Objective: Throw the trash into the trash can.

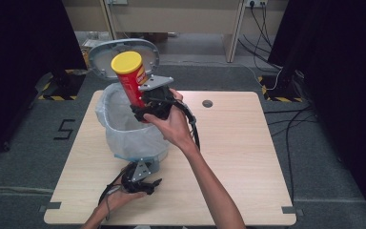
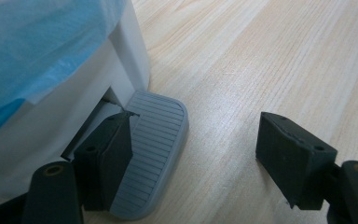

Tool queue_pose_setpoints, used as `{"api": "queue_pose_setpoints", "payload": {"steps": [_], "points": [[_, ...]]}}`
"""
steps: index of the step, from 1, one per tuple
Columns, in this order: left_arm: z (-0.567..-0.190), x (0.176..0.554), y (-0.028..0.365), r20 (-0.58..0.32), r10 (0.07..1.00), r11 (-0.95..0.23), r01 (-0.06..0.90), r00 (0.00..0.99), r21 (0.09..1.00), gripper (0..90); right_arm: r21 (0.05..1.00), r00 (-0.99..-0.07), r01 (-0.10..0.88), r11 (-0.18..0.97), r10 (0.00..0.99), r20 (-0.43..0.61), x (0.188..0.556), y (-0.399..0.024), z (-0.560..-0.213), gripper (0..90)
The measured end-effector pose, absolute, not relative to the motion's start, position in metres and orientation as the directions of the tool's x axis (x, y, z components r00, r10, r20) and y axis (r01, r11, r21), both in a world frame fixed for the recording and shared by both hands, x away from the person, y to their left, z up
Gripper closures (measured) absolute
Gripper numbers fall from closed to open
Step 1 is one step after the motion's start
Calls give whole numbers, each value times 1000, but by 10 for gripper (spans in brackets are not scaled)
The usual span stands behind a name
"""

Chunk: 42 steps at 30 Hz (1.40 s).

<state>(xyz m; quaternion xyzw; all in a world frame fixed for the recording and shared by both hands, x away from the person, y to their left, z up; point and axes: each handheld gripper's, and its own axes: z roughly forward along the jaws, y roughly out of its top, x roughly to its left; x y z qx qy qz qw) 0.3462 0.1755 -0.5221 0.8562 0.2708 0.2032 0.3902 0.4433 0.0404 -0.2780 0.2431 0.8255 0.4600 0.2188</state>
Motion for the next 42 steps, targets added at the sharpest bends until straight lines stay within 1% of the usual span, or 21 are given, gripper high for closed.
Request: {"api": "queue_pose_setpoints", "payload": {"steps": [5, 10, 14, 17, 20, 23, 31, 32, 35, 42], "points": [[-522, 346, 175, 132, 624, -543, 306, 770, 782, 261, 849, -796, 249, 465, 598, -95, 448, 39, -286, 247], [-522, 346, 175, 131, 624, -543, 306, 771, 782, 261, 835, -799, 276, 476, 596, -75, 452, 37, -292, 236], [-522, 346, 175, 131, 624, -543, 307, 770, 782, 262, 862, -795, 262, 435, 604, -63, 451, 32, -291, 216], [-523, 346, 175, 131, 627, -540, 307, 768, 784, 266, 883, -782, 236, 406, 619, -76, 448, 25, -285, 212], [-522, 346, 175, 131, 626, -540, 307, 769, 784, 266, 893, -768, 232, 386, 636, -75, 445, 18, -280, 212], [-523, 346, 175, 132, 627, -541, 307, 768, 783, 267, 903, -755, 219, 369, 651, -83, 443, 8, -277, 212], [-523, 346, 175, 129, 626, -539, 308, 769, 784, 266, 922, -707, 222, 316, 704, -71, 440, -29, -277, 212], [-522, 346, 175, 143, 623, -547, 298, 769, 782, 267, 925, -701, 223, 308, 710, -68, 440, -33, -277, 212], [-522, 346, 175, 142, 624, -547, 299, 769, 782, 266, 936, -679, 218, 277, 732, -59, 438, -49, -274, 212], [-522, 346, 175, 144, 623, -549, 298, 769, 781, 267, 938, -638, 227, 261, 768, -60, 436, -77, -277, 212]]}}
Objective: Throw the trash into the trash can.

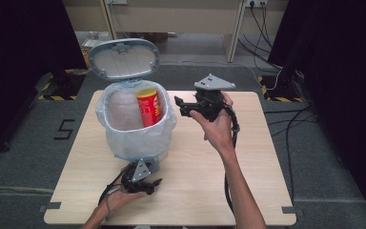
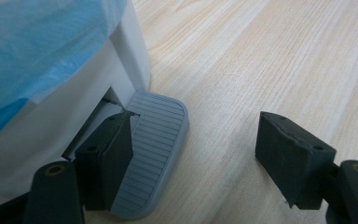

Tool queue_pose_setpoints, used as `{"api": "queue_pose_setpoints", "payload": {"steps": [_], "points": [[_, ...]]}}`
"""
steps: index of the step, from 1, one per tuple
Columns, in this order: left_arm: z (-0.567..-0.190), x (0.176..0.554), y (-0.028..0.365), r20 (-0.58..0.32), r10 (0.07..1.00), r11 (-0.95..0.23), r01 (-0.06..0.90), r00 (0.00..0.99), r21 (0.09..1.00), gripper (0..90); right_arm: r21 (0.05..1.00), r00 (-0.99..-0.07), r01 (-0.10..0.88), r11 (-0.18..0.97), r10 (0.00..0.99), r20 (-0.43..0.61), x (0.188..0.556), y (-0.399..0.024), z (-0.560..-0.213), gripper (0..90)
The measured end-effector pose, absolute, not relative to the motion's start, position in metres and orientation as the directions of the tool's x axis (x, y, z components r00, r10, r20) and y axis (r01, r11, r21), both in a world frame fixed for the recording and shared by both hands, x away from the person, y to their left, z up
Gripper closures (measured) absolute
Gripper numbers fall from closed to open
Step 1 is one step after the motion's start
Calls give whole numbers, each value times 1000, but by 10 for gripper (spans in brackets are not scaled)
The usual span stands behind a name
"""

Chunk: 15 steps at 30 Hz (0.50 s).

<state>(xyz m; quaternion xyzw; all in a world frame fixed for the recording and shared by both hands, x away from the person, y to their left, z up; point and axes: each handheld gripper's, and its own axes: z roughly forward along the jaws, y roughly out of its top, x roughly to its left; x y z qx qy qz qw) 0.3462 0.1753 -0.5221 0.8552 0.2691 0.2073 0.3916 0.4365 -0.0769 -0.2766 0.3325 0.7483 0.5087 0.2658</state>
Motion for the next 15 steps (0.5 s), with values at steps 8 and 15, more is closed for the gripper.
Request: {"api": "queue_pose_setpoints", "payload": {"steps": [8, 15], "points": [[-522, 346, 175, 143, 623, -548, 299, 769, 781, 266, 930, -588, 264, 255, 807, -55, 437, -106, -295, 209], [-522, 346, 175, 142, 624, -547, 300, 768, 781, 266, 920, -551, 291, 264, 832, -64, 436, -127, -315, 201]]}}
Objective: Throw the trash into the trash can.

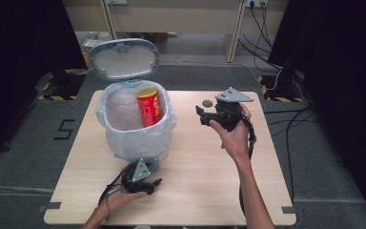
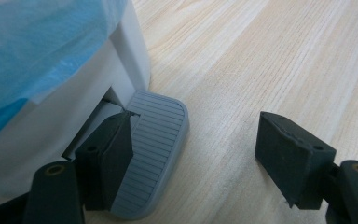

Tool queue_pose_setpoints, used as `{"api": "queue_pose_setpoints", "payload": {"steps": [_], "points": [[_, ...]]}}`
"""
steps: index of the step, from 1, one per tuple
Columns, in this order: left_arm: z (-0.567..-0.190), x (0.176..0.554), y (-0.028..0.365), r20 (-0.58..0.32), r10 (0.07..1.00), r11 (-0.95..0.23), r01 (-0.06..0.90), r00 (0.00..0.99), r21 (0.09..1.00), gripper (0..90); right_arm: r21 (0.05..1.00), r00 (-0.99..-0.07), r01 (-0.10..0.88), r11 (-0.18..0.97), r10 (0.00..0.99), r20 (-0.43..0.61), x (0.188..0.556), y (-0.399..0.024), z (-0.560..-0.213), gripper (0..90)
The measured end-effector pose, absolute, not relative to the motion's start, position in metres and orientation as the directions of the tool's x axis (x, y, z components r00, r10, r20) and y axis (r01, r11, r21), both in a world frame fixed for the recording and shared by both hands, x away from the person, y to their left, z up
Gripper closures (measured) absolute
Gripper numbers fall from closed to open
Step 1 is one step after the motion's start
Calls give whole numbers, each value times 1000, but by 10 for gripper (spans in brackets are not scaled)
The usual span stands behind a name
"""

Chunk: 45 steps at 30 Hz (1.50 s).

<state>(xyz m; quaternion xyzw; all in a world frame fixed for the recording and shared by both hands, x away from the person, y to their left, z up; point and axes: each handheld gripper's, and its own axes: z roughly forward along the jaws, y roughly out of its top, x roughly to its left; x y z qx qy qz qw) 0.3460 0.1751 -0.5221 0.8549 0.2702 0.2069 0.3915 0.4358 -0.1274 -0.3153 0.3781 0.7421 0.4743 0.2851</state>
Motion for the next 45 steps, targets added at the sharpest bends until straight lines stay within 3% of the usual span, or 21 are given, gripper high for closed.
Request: {"api": "queue_pose_setpoints", "payload": {"steps": [19, 45], "points": [[-523, 346, 175, 145, 626, -545, 298, 766, 784, 267, 889, -512, 375, 262, 858, -37, 427, -161, -377, 179], [-523, 346, 175, 143, 629, -544, 302, 764, 783, 267, 832, -500, 468, 299, 866, -30, 403, -173, -449, 157]]}}
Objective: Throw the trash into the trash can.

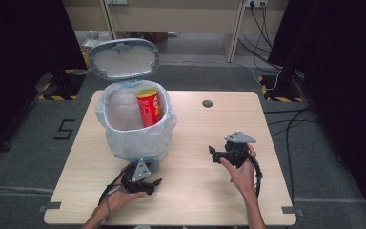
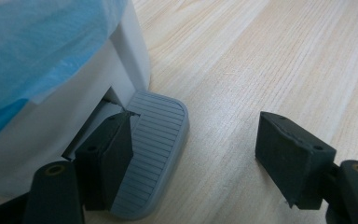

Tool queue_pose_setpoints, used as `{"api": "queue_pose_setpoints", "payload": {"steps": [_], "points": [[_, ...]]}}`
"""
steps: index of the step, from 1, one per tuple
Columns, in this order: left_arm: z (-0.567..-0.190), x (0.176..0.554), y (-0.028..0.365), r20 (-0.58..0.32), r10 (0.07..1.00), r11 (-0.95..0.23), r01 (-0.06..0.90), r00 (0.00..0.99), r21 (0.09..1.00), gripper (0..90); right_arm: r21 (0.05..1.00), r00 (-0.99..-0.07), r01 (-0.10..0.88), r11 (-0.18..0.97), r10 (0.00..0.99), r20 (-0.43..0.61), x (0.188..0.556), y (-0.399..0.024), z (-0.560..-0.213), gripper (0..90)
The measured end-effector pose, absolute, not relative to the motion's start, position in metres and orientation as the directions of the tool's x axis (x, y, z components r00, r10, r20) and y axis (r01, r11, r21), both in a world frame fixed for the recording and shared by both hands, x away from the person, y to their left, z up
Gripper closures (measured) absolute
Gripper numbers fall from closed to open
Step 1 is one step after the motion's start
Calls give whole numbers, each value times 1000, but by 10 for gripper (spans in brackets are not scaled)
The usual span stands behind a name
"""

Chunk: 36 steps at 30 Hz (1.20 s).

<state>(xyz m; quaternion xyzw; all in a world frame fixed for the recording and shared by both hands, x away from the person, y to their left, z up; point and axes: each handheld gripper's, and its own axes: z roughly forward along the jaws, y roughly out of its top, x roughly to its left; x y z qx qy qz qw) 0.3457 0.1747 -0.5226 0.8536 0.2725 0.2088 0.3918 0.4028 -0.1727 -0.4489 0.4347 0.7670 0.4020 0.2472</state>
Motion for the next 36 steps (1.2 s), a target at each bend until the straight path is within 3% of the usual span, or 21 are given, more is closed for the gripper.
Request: {"api": "queue_pose_setpoints", "payload": {"steps": [19, 36], "points": [[-523, 346, 174, 141, 631, -542, 303, 763, 784, 266, 792, -501, 527, 308, 865, -3, 377, -178, -496, 157], [-522, 346, 175, 147, 628, -549, 302, 764, 780, 266, 758, -491, 565, 327, 871, -10, 370, -178, -508, 156]]}}
